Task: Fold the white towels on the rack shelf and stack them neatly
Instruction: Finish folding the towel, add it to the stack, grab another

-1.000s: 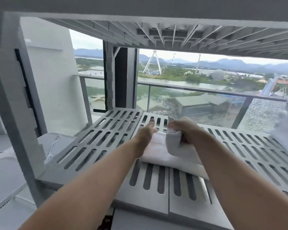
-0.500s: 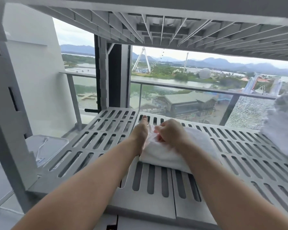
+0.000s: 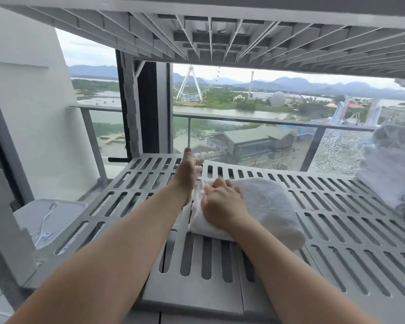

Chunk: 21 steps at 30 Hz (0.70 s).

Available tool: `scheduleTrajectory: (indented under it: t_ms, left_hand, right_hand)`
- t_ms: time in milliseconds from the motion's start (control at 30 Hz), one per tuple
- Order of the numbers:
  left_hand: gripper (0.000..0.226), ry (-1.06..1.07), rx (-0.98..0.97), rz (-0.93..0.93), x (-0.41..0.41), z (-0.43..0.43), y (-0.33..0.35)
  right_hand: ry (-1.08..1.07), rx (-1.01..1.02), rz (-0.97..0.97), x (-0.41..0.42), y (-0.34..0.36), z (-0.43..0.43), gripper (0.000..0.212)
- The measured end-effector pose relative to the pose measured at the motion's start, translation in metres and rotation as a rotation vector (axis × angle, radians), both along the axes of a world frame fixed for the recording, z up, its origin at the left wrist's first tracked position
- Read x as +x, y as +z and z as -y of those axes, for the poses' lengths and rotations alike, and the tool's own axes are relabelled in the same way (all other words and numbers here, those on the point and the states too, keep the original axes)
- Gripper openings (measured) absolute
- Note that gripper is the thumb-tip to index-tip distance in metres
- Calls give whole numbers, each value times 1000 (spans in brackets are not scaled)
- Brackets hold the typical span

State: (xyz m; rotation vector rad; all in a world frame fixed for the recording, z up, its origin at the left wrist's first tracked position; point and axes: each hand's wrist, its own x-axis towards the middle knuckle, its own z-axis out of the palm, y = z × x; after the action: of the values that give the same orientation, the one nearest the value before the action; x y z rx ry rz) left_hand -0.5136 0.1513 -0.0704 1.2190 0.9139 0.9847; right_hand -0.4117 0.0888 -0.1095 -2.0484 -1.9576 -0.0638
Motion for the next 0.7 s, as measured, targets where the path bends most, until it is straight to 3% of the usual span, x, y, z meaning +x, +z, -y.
scheduleTrajectory:
  t_ms: [133,233,300,367,433,500,633,700]
  left_hand:
    - [70,-82,192,-184,9,-11,9]
    - [62,-171,225,-330,22,-24,3]
    - [56,-159,144,-393,31,-31,-3]
    - [50,-118,152,-579,35,-31,-13]
    - [45,-119,356,-843,34,-25,-19]
    - [41,-113,574,-988,32,-14,-23]
    - [28,-106,739,-1039,28,7,-27]
    - [39,-123,780,-1079,27,22,-28]
  right_hand:
    - [-37,0,79,-20,-10,7,54]
    - [34,125,87,-22,-15,20,49]
    - [132,267,-23,-12,-17,33,38]
    - [166,362,-213,3,-16,48,30]
    - [166,420,-301,19,-13,60,26]
    - [156,451,-305,30,-12,69,25]
    - [148,547,-208,49,-15,84,25]
    - [124,557,-180,57,-18,95,23]
